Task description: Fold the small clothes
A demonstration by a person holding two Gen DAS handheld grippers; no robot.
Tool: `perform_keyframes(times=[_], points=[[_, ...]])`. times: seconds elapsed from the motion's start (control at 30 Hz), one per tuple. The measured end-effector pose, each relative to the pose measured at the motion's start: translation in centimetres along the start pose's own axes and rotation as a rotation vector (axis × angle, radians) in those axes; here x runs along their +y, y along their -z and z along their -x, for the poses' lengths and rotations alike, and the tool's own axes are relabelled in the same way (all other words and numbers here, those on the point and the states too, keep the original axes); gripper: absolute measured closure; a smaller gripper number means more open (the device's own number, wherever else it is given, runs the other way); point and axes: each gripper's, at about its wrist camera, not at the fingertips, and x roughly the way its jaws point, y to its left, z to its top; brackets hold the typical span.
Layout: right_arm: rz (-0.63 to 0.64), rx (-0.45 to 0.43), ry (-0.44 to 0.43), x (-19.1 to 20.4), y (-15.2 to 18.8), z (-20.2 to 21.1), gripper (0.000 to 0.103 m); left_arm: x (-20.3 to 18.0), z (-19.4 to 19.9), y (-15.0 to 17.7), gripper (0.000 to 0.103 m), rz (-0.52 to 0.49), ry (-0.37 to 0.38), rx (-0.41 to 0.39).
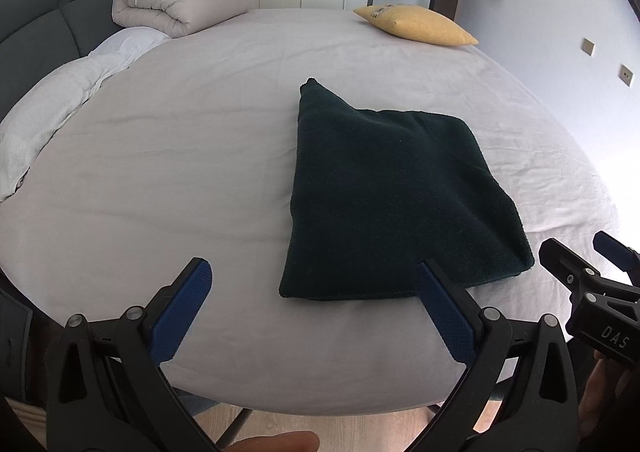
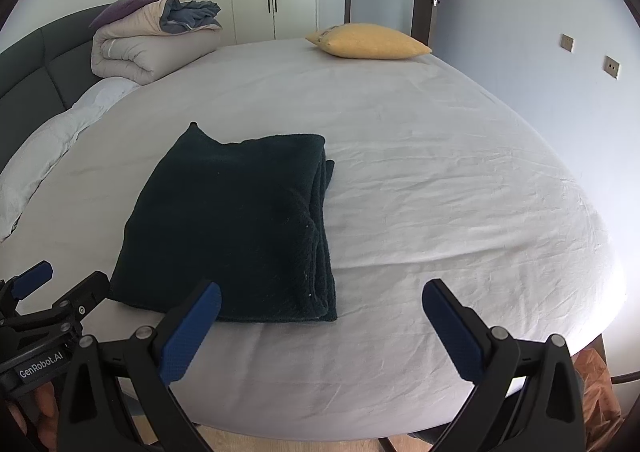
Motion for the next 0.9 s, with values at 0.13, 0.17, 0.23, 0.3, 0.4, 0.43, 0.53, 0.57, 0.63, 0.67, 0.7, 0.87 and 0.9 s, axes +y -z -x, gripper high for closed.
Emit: perform_keyframes(times=[0.13,0.17,0.23,0.3,0.4,0.43,0.53,0.57,0.63,0.67,0.7,0.87,0.9], points=[[-0.001,-0.007,0.000,-0.1,0.0,0.0,0.000,-0.2,0.3,0.0,0.000,-0.006,0.005,-0.007],[-0.002,-0.006,0.000,-0.1,0.0,0.0,0.000,-0.4,0.3,0.0,0.000,-0.007,0.006,-0.007],[-0.006,-0.006,-0.001,-0.2,0.0,-0.1,0.000,-0.5,0.4,0.1,0.000,-0.010,0.009,-0.007],[-0.005,-0.007,0.000,-0.2,0.0,0.0,0.000,-0.6,0.5,0.1,0.000,-0.013,0.013,-0.007],[-0.004,-0.009,-0.001,-0.3,0.0,0.0,0.000,-0.8,0.5,0.1,0.000,-0.013,0.020,-0.005],[-0.005,-0.008,-0.002,-0.2,0.0,0.0,0.000,-0.9,0.6,0.2,0.000,-0.012,0.021,-0.006],[-0.003,-0.007,-0.001,-0.2,0.0,0.0,0.000,-0.9,0.7,0.0,0.000,-0.009,0.023,-0.008],[-0.004,-0.009,0.000,-0.2,0.0,0.1,0.000,-1.0,0.7,0.1,0.000,-0.008,0.023,-0.008],[-0.003,-0.010,-0.001,-0.2,0.0,0.1,0.000,-1.0,0.7,0.1,0.000,-0.005,0.023,-0.008],[-0.001,-0.011,-0.001,-0.1,0.0,0.1,0.000,-1.0,0.8,0.1,0.000,-0.006,0.021,-0.009],[0.000,-0.011,-0.002,-0.1,0.0,0.1,0.000,-1.0,0.7,0.1,0.000,-0.006,0.022,-0.010],[0.003,-0.016,-0.001,0.1,0.0,0.3,0.000,-1.0,0.9,0.0,0.000,-0.009,0.024,-0.012],[0.004,-0.018,0.001,0.1,0.0,0.3,0.000,-1.0,0.9,0.0,0.000,-0.008,0.024,-0.012]])
